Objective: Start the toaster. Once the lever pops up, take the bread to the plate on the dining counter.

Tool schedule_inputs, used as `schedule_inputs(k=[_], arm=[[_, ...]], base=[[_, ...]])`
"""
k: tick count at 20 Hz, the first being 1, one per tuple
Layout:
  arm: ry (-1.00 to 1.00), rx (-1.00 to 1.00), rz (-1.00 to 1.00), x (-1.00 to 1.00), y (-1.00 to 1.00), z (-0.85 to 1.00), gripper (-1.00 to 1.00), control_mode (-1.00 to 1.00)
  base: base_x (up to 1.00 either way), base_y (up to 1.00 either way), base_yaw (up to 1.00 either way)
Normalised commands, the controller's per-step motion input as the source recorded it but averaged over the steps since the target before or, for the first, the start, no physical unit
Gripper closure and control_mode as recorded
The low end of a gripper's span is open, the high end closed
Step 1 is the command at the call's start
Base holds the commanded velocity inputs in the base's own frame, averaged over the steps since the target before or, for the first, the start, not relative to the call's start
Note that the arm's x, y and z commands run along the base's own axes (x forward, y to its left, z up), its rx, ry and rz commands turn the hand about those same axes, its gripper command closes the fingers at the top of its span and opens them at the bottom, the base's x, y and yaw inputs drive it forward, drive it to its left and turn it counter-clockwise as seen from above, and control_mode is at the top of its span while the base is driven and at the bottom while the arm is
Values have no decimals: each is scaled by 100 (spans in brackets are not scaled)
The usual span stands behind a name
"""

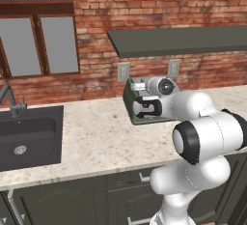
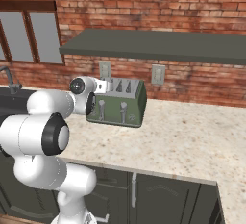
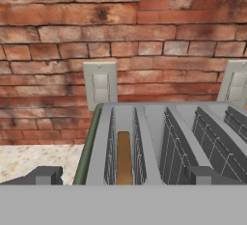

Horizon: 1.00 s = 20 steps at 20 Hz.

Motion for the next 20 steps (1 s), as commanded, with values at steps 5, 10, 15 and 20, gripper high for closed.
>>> schedule_inputs(k=[5, 10, 15, 20], arm=[[0, 0, 0, 0, 0, 0, -100, -100], [0, 0, 0, 0, 0, 0, -100, -100], [0, 0, 0, 0, 0, 0, -100, -100], [0, 0, 0, 0, 0, 0, -100, -100]], base=[[0, 0, 0], [0, 0, 0], [0, 0, 0], [0, 0, 0]])
